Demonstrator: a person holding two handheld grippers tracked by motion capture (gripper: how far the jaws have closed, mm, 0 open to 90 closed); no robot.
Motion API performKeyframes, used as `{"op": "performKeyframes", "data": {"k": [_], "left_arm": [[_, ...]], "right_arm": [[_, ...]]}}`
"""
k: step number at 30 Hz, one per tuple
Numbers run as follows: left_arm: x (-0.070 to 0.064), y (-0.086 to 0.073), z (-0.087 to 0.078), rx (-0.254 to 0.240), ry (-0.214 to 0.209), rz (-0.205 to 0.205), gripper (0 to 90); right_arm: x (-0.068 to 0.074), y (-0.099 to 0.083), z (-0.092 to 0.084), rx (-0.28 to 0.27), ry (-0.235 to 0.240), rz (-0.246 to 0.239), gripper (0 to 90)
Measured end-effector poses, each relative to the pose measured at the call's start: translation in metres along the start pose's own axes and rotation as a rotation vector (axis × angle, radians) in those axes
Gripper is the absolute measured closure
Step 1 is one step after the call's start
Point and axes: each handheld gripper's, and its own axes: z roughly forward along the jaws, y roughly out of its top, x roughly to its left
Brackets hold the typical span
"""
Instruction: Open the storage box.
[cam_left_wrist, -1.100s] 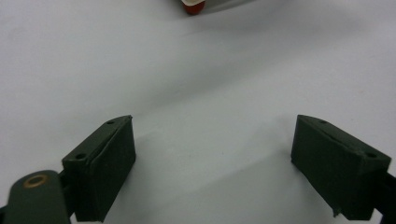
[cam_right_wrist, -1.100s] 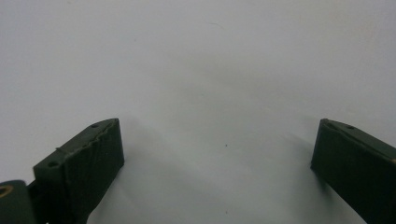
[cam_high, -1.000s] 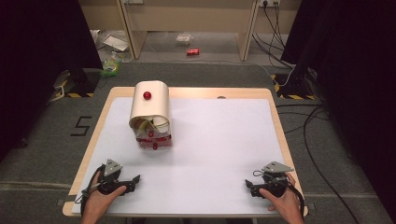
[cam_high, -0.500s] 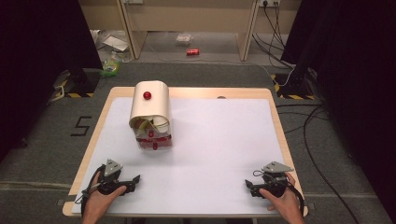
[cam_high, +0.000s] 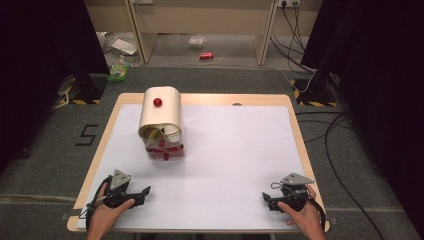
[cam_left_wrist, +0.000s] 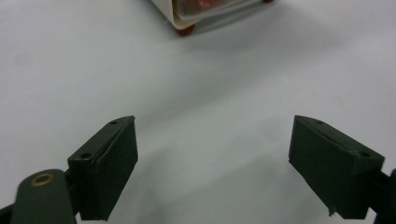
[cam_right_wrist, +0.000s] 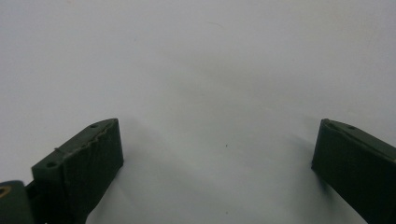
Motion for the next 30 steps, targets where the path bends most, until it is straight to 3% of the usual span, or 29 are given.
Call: {"op": "performKeyframes", "data": {"k": [12,17,30], "left_arm": [[-0.016,0.010,-0.003,-0.086,-0.039,0.029,15.3],[-0.023,0.015,-0.003,-0.119,-0.055,0.060,15.3],[-0.029,0.022,-0.001,-0.149,-0.061,0.084,15.6]], "right_arm": [[0.000,0.000,0.000,0.002,0.002,0.004,2.1],[0.000,0.000,0.000,0.002,0.002,0.004,2.1],[0.000,0.000,0.000,0.001,0.002,0.001,2.0]]}}
